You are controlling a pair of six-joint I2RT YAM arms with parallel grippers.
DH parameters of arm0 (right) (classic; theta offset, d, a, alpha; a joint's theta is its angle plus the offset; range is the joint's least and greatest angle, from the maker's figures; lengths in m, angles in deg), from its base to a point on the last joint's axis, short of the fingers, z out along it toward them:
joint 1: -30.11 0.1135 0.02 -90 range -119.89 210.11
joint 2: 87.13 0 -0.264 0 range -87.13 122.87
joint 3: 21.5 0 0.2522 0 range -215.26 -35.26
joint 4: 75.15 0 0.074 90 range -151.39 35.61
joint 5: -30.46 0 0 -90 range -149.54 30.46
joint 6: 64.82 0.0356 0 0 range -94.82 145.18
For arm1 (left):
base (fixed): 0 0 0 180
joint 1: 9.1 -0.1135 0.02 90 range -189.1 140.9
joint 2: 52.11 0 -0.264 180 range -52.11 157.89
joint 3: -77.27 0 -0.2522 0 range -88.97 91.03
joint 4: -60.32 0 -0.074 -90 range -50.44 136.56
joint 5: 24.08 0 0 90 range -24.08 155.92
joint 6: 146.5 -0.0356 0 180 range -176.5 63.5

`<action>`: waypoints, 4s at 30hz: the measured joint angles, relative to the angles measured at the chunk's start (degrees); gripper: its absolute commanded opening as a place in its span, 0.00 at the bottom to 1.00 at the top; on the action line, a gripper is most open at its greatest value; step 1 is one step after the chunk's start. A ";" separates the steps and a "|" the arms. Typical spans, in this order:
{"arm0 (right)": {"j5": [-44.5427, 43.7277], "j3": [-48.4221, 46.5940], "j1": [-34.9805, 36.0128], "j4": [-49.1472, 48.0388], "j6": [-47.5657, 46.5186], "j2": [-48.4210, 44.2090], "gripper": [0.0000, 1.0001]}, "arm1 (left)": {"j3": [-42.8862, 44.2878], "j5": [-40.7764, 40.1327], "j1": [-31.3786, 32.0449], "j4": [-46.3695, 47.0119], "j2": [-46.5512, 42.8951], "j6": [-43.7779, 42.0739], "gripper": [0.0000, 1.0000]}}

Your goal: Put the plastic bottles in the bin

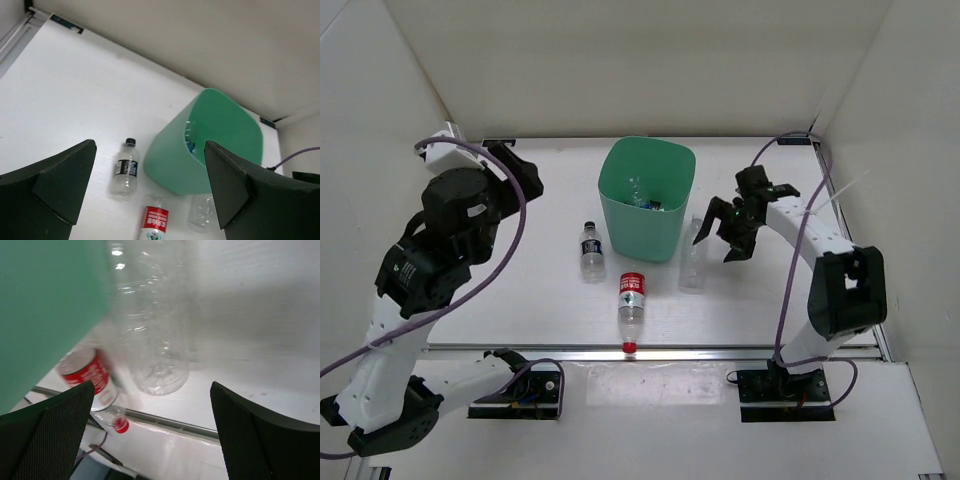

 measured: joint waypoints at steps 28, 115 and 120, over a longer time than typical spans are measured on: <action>0.22 -4.35 0.94 2.91 0.79 -5.79 0.32 | -26.27 3.56 -9.42 -12.00 15.85 8.50 1.00; -11.32 -2.89 40.83 -5.68 -7.63 -9.79 1.00 | -13.88 2.43 -6.36 -9.60 1.03 6.91 1.00; -16.72 -9.46 46.16 -7.30 -6.05 4.00 1.00 | -20.09 4.63 -7.58 -14.12 0.81 8.35 1.00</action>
